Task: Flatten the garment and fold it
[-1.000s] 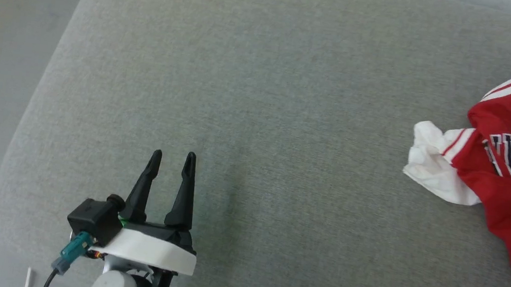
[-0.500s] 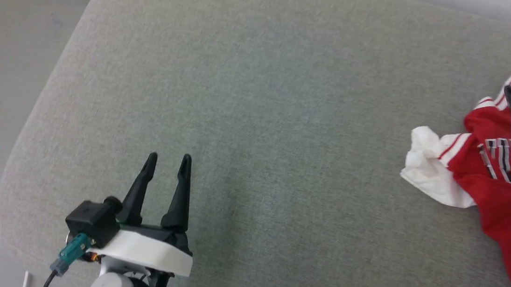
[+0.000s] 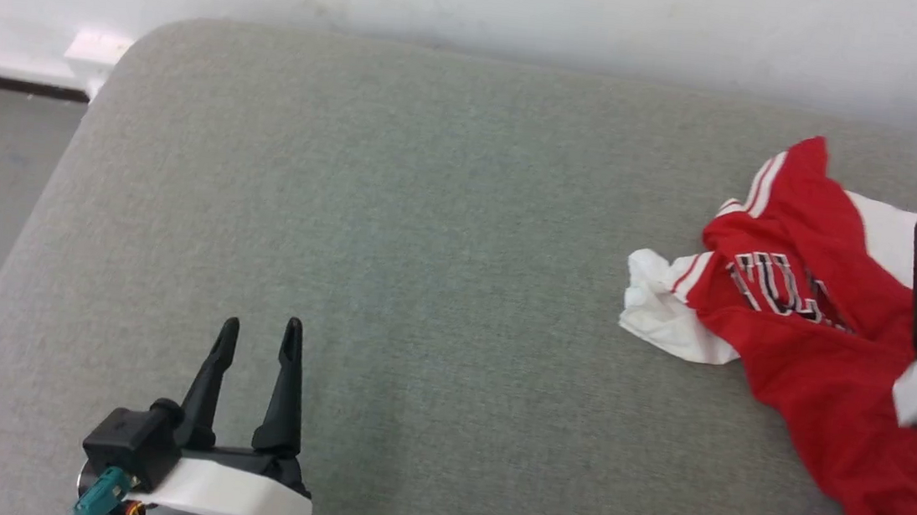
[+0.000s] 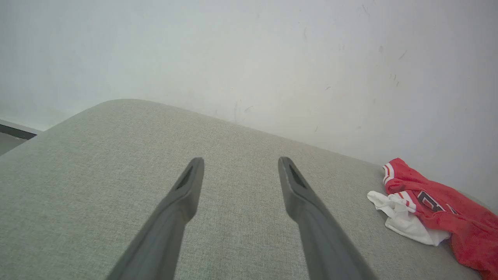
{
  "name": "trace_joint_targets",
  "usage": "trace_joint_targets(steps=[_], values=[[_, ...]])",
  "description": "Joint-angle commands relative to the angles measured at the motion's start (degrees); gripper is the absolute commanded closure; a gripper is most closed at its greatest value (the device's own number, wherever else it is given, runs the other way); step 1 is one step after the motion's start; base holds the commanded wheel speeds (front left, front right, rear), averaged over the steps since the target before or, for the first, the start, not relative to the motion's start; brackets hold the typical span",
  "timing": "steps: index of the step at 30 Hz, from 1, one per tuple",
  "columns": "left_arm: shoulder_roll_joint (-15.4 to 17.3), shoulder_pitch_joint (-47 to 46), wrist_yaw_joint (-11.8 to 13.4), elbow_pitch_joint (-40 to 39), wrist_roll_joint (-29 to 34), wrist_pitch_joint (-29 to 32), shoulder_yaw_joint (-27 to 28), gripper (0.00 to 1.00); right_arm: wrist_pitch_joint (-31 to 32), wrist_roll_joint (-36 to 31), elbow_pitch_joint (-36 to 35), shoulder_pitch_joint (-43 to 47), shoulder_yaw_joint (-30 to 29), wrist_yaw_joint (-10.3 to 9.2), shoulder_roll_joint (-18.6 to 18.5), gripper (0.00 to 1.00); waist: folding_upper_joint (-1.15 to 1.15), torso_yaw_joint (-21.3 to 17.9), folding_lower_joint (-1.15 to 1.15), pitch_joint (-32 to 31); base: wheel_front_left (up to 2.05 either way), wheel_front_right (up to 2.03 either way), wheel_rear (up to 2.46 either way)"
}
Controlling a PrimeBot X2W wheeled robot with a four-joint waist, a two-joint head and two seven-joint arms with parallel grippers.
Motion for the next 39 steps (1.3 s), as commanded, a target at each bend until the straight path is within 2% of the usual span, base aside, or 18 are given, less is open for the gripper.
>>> trace_joint_targets(steps=[1,4,10,12,17,23,27,30,34,39], values=[[-0.06,0.51,-0.26,-0.52,0.88,-0.27,0.22,0.0,-1.14,-0.91,-1.35,1.82,-0.43,-0.05,1.0,0.0,0.0,-2.73,0.02,-2.46,0.0,0.0,0.0],[-0.06,0.81,-0.4,-2.05,1.27,-0.27,0.52,0.0,-5.29,-2.95,-5.96,8.19,-1.05,-0.05,4.97,0.0,0.0,-3.42,0.02,-2.42,0.0,0.0,0.0],[-0.06,1.35,-0.45,-4.57,1.7,-0.27,0.48,0.0,-15.31,-6.99,-9.78,18.33,-1.36,-0.05,9.57,0.0,0.0,-3.79,0.02,-2.14,0.0,0.0,0.0],[-0.06,2.07,-0.28,-5.09,1.8,-0.27,0.31,0.0,-18.69,-6.56,-9.88,21.27,-2.23,-0.05,9.94,0.0,0.0,-3.76,0.02,-2.22,0.0,0.0,0.0],[-0.06,4.61,0.57,-6.27,1.92,-0.27,0.46,0.0,-24.48,0.74,-8.5,25.73,-5.0,-0.05,10.0,0.0,0.0,-4.65,0.02,-2.39,0.0,0.0,0.0],[-0.06,4.88,0.24,-6.9,4.73,-0.27,0.45,0.0,-26.0,0.69,-8.56,25.64,-5.02,-0.05,10.01,0.0,0.0,-6.11,0.02,-2.39,0.0,0.0,0.0],[0.26,1.59,-1.07,-5.94,6.41,0.24,-1.58,0.0,-26.14,0.43,-9.39,25.11,-5.54,-0.05,10.02,0.0,0.0,-6.74,0.02,-1.54,0.0,0.0,0.0],[1.02,-4.06,-2.76,-5.23,7.32,4.53,-4.76,0.0,-26.19,0.54,-9.43,24.54,-6.19,-0.05,10.02,0.0,0.0,-6.69,0.02,-0.29,0.0,0.0,0.0],[1.9,-13.85,-4.64,-2.71,8.75,13.62,-10.75,0.0,-26.22,0.75,-9.02,23.65,-6.44,-0.05,10.02,0.0,0.0,-6.63,0.02,2.01,0.0,0.0,0.0],[0.95,-24.6,-5.48,2.14,6.98,23.86,-17.26,0.0,-26.23,0.84,-8.55,22.08,-6.04,-0.05,10.02,0.0,0.0,-7.4,0.02,4.98,0.0,0.0,0.0]])
